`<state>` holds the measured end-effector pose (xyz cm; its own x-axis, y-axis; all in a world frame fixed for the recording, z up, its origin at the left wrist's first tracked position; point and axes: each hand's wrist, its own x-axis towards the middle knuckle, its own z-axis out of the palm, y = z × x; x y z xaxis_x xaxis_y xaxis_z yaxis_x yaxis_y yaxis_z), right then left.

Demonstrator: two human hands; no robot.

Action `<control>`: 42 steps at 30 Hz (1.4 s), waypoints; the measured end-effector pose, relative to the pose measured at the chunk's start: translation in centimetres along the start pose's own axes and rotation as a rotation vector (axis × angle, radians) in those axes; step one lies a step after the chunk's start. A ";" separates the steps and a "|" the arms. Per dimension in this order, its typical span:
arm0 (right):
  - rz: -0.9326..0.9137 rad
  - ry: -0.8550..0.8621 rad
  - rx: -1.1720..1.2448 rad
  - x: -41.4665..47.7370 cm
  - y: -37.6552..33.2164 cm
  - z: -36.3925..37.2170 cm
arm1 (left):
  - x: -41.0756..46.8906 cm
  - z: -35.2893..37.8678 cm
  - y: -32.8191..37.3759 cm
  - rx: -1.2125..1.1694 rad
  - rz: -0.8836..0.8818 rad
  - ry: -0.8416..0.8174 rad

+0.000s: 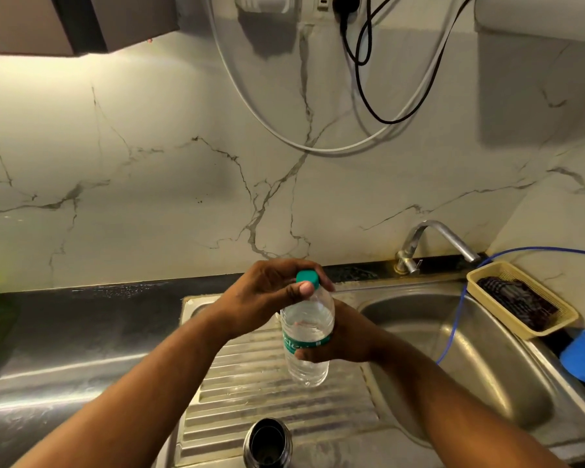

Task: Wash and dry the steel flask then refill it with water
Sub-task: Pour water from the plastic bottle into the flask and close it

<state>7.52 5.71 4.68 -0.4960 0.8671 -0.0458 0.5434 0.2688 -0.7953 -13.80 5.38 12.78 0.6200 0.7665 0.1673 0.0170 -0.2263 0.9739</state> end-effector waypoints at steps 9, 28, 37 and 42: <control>0.021 0.035 -0.005 0.5 -1.6 1.0 | -1.4 0.4 -1.2 -0.022 0.000 0.321; 0.092 -0.022 -0.137 0.9 -4.4 0.7 | -4.9 0.0 -3.1 0.405 -0.108 0.388; 0.163 0.157 0.022 -1.5 0.8 3.5 | -15.7 -5.6 -8.3 0.396 -0.302 0.941; 0.186 0.176 0.094 -2.2 1.5 5.7 | -20.0 -9.5 -8.9 0.578 -0.400 1.149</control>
<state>5.59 1.83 0.13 -0.2636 0.9597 -0.0970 0.5444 0.0650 -0.8363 -33.74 -2.23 2.24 -0.5038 0.8404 0.1996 0.5434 0.1287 0.8296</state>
